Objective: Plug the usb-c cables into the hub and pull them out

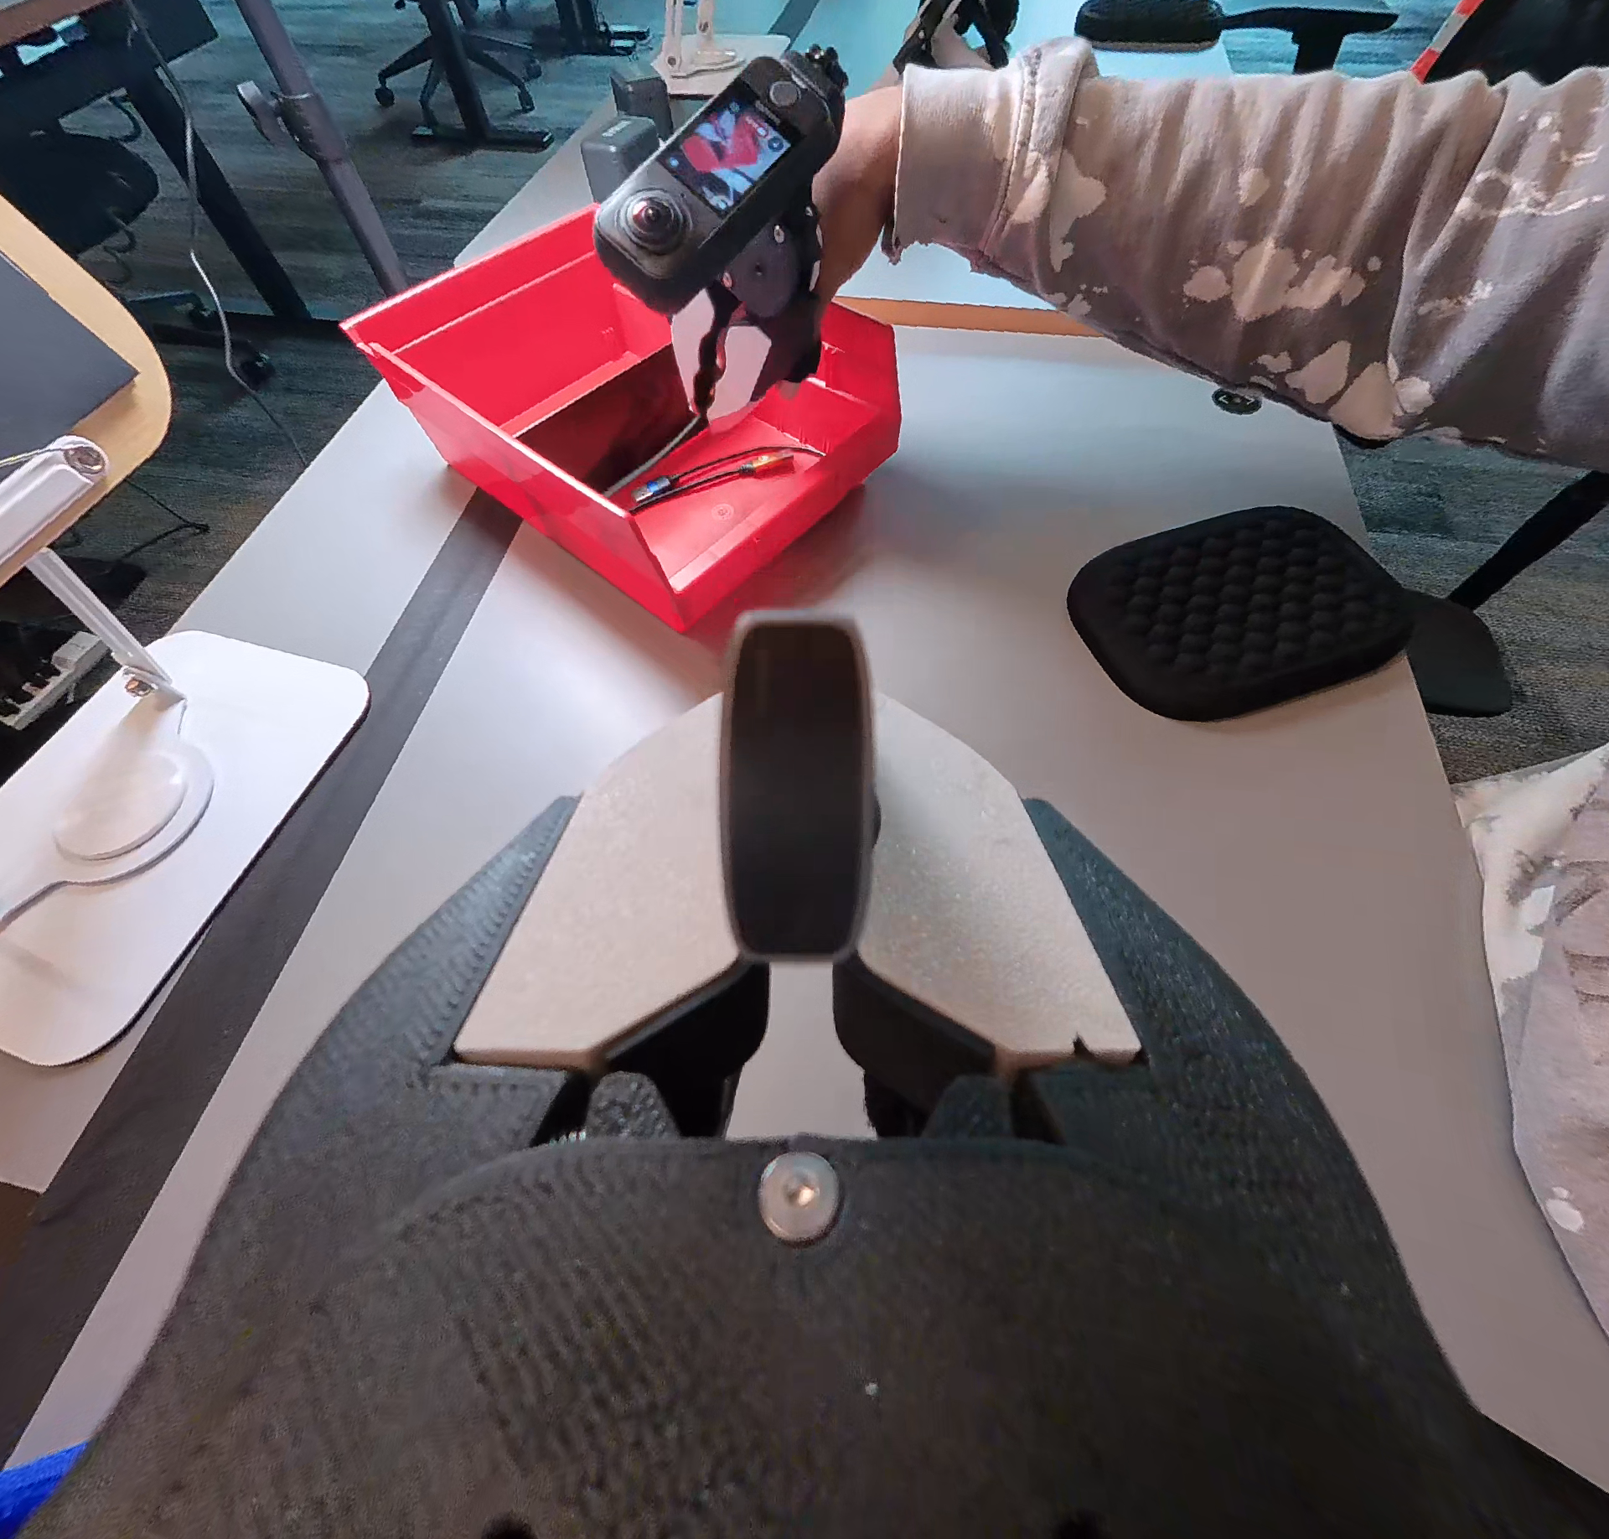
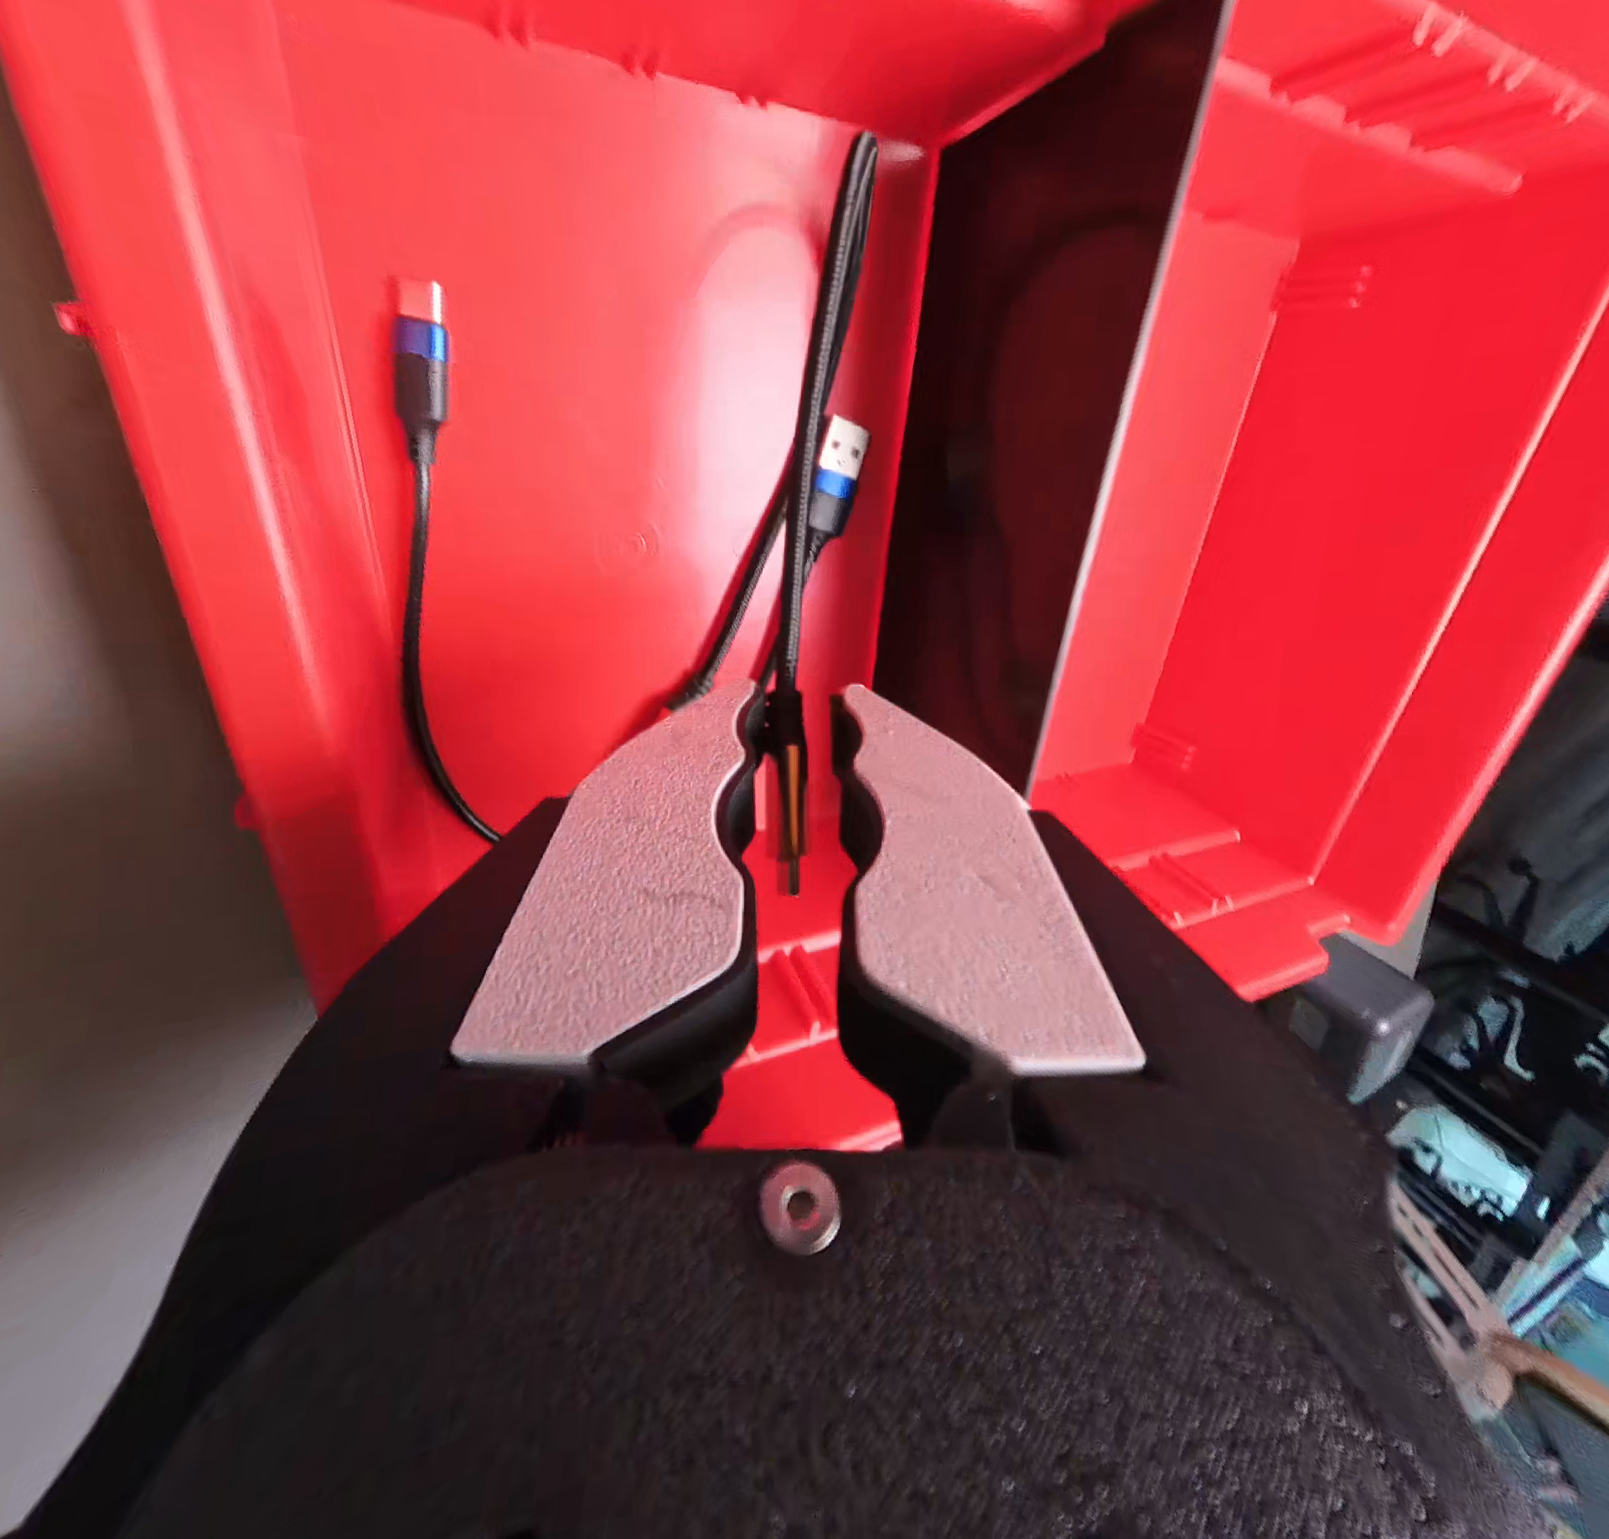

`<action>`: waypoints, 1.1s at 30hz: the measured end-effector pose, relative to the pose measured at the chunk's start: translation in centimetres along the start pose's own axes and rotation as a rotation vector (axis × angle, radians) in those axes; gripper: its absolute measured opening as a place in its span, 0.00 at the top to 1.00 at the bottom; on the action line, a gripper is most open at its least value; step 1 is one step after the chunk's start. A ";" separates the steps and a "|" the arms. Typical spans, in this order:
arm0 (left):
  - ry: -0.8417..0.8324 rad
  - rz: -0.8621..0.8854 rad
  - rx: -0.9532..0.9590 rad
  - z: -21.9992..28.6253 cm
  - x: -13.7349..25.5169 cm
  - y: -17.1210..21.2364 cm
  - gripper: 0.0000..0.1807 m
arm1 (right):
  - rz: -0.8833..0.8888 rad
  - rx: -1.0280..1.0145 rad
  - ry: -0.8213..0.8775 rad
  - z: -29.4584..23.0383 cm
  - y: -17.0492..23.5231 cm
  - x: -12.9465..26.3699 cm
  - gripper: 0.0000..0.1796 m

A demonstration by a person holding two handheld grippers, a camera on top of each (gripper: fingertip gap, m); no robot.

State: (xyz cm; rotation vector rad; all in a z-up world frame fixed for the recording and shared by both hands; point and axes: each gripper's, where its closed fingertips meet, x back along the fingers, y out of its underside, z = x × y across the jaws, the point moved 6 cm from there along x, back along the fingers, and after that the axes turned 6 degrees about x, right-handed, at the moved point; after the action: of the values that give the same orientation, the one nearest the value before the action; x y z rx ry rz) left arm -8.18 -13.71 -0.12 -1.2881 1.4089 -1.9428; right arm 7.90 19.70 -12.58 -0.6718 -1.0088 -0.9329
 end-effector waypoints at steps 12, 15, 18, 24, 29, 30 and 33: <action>0.017 -0.050 0.000 0.3 -1.5 0.5 0.94 | 0.532 -0.304 0.276 0.9 -3.6 10.7 0.79; 0.019 -0.029 -0.005 0.6 -1.7 0.2 0.94 | 0.854 -0.276 0.204 -2.6 -7.2 14.2 0.80; 0.041 0.028 -0.003 0.9 -1.7 -0.4 0.94 | 1.154 -0.163 0.031 -7.0 -10.9 17.0 0.81; 0.151 0.105 -0.010 2.4 -1.5 -1.2 0.94 | 1.320 0.095 -0.209 -13.6 -15.8 18.6 0.82; 0.215 0.127 -0.018 3.2 -1.7 -1.4 0.94 | 1.331 0.149 -0.250 -15.2 -17.0 19.0 0.93; 0.221 0.134 -0.020 3.3 -1.7 -1.5 0.94 | 1.331 0.151 -0.249 -15.2 -17.0 19.0 0.94; 0.226 0.159 -0.027 3.5 -1.6 -1.7 0.94 | 1.338 0.143 -0.246 -15.2 -16.6 19.5 0.95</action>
State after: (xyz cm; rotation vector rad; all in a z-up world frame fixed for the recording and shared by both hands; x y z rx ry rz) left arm -4.09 -13.65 0.92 -0.9580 1.5966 -2.0156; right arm 3.69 -6.88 0.12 -1.1165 -0.5947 0.3951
